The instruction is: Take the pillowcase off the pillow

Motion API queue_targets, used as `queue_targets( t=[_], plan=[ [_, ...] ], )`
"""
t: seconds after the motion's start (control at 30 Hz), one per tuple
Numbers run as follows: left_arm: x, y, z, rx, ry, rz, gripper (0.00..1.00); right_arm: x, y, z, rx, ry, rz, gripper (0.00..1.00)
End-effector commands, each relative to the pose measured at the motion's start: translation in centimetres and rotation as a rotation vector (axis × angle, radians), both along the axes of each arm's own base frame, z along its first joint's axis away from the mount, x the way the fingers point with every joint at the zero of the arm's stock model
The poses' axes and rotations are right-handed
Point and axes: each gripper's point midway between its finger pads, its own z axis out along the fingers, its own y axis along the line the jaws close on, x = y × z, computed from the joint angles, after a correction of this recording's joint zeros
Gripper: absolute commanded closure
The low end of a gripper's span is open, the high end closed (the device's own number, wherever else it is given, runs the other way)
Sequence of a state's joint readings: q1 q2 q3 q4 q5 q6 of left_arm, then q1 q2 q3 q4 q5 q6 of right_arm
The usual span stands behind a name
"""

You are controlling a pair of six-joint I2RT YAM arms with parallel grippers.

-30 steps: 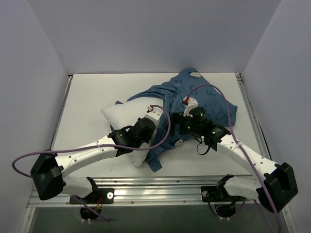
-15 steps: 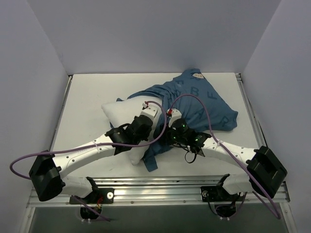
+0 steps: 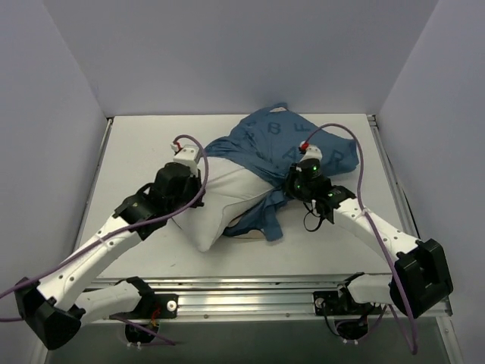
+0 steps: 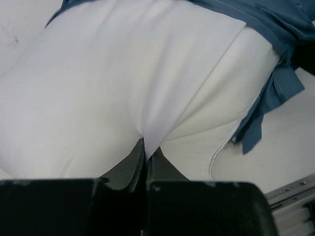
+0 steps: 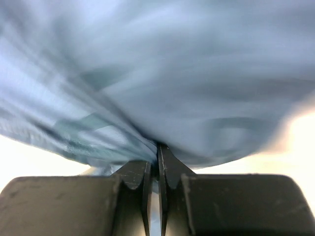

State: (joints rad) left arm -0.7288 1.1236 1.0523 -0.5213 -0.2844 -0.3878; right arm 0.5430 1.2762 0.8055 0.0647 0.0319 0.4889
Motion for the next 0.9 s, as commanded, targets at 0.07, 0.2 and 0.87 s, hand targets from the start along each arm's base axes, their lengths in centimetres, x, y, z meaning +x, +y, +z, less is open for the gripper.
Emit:
queue_targets(
  t=[0.07, 0.2, 0.87],
  plan=[
    [-3.8, 6.2, 3.0, -0.059, 0.012, 0.097, 0.98, 3.3, -10.5, 3.3, -0.136, -0.020, -0.359, 1.00],
    [-5.8, 8.6, 3.3, -0.097, 0.010, 0.131, 0.98, 5.1, -15.0, 4.6, -0.144, -0.020, -0.510, 1.00],
    [-10.2, -15.0, 3.0, -0.403, 0.042, -0.455, 0.96, 13.2, -0.6, 4.8, -0.080, -0.060, 0.049, 0.67]
  ],
)
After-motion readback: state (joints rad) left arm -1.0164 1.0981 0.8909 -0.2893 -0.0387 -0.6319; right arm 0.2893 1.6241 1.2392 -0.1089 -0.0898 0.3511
